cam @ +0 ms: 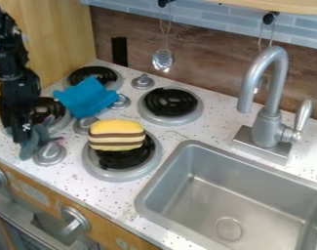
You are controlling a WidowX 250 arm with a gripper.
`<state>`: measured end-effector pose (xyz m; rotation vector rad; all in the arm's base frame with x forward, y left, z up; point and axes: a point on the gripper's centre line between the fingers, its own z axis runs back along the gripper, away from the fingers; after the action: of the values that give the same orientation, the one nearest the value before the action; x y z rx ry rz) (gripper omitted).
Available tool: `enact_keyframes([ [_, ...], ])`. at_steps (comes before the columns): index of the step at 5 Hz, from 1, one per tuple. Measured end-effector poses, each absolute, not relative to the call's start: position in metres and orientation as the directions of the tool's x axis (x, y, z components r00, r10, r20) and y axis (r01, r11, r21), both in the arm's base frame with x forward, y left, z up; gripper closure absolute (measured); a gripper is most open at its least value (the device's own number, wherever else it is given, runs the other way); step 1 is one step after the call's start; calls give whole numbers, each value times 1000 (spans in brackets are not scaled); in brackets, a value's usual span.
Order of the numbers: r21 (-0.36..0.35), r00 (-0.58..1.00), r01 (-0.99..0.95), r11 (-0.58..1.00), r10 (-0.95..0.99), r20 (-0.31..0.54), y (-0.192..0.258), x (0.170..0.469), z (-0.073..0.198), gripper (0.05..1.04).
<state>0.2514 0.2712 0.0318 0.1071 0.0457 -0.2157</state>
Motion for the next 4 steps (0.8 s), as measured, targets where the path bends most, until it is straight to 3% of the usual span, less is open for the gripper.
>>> enact_keyframes([
  [1,43,970,243,969,-241,-31,266,258,22,120],
  [2,-55,955,288,956,-283,85,263,262,15,327],
  [3,-101,949,297,950,-282,140,263,262,13,444],
  [4,-100,944,310,945,-294,152,263,263,13,480],
])
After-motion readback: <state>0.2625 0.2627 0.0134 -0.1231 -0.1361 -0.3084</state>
